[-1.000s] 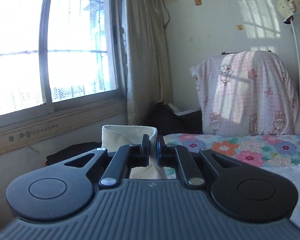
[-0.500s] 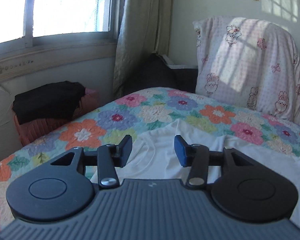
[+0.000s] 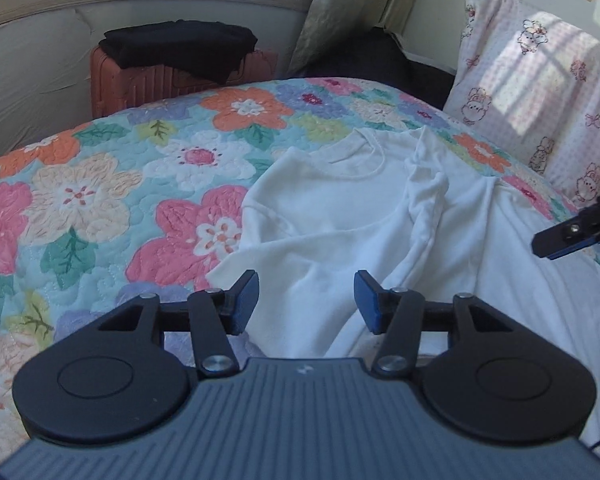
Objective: Fold clothes
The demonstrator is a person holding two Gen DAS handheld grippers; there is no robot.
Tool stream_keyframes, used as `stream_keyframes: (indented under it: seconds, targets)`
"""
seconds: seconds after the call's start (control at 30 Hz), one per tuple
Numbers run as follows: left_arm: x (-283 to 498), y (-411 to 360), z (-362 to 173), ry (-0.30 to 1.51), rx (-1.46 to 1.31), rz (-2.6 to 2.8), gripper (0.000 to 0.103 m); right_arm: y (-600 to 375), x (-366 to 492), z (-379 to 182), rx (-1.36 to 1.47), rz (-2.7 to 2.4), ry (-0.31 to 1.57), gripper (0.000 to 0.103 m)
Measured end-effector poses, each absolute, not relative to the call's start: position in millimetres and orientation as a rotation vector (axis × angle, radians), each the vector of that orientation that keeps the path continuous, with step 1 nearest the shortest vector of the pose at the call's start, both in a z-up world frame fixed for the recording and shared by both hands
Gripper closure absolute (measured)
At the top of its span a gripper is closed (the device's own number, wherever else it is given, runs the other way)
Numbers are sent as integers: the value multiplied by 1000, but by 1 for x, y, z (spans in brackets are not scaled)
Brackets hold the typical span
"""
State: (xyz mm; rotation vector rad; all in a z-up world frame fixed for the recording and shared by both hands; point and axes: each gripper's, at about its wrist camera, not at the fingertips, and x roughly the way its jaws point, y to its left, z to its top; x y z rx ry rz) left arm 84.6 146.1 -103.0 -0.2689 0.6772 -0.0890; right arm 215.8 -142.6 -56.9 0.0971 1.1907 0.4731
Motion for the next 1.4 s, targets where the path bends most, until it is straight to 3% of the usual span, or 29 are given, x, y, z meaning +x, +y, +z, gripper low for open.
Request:
stream_keyframes:
  seconds: [0.17, 0.3, 0.4, 0.47, 0.53, 0.73, 0.77, 0.8, 0.97, 1.1, 1.23, 1.4]
  targets:
    - [84, 139, -106, 708, -275, -134, 46, -144, 239, -86, 229, 317, 1420, 39]
    - [84, 123, -116, 750, -219, -131, 35, -141, 266, -91, 248, 373, 1307, 39]
    - [92, 114, -126, 795, -170, -125, 35, -152, 297, -97, 359, 412, 1204, 39]
    - [98, 113, -131, 818, -196, -135, 40, -165, 320, -103, 477, 382, 1189, 39]
    - [102, 117, -135, 839, -276, -142, 51, -171, 339, -108, 516, 362, 1143, 39]
    - [105, 120, -138, 820, -270, -107, 58, -161, 383, -148, 405, 301, 1136, 40]
    - [106, 121, -138, 812, -272, -101, 58, -158, 386, -153, 383, 306, 1146, 61]
    - [107, 122, -138, 804, -275, -96, 58, -151, 389, -156, 323, 346, 1176, 94]
    - [105, 136, -127, 708, -371, -153, 57, -128, 383, -98, -21, 510, 1027, 96]
    - [107, 127, -119, 649, -367, -200, 53, -149, 381, -48, -13, 458, 851, 96]
    - [115, 100, -121, 659, -264, -223, 42, -176, 377, -26, 13, 351, 760, 96]
    - [138, 75, -141, 759, -172, -149, 46, -192, 371, -22, 86, 318, 688, 95]
